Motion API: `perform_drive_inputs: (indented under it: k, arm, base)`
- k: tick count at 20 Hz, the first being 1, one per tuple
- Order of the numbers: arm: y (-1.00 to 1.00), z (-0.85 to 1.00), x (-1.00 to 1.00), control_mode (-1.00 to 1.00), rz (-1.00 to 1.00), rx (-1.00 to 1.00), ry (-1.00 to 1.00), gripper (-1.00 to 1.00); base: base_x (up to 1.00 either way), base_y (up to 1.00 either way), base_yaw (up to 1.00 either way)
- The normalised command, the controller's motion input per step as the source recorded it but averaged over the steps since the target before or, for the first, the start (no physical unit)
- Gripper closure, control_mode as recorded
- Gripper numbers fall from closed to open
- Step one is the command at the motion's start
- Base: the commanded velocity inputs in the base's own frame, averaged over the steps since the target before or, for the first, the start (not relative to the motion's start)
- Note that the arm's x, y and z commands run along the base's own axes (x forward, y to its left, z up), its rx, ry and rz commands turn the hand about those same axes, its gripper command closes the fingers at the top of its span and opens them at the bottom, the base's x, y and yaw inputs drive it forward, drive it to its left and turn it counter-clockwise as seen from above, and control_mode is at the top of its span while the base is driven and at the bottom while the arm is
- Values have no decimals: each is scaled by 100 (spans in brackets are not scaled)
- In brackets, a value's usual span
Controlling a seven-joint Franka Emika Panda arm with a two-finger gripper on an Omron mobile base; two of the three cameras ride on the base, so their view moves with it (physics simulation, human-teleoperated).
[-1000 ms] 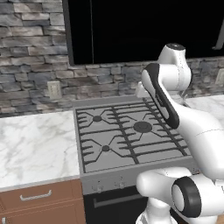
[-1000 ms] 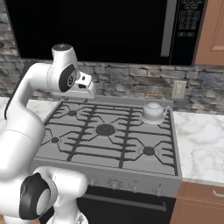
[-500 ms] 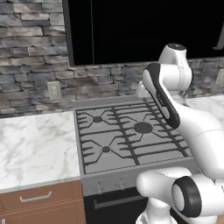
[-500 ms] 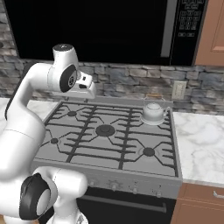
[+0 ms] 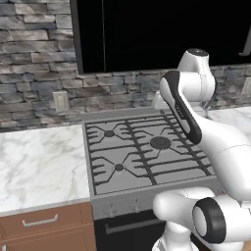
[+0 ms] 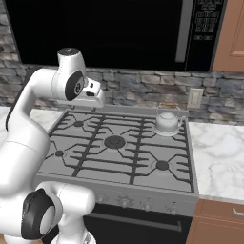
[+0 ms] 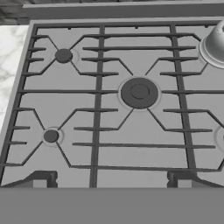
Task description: Lower the heat of the kettle.
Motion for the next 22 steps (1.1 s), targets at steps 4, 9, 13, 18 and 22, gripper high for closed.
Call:
perform_drive_inputs:
  k: [4, 9, 13, 18, 22]
  arm:
    - [0, 0, 0, 100, 0, 0, 0, -100]
    - [0, -2, 0, -100, 0, 0, 0, -100]
    - [-59, -13, -36, -100, -10, 7, -13, -100]
    - [-78, -57, -81, -100, -22, 13, -6, -100]
    - [-78, -76, -89, -100, -23, 22, -2, -100]
  base:
    - [0, 16, 0]
    - [0, 0, 0]
    - [0, 0, 0]
    - [0, 0, 0]
    - [0, 0, 0]
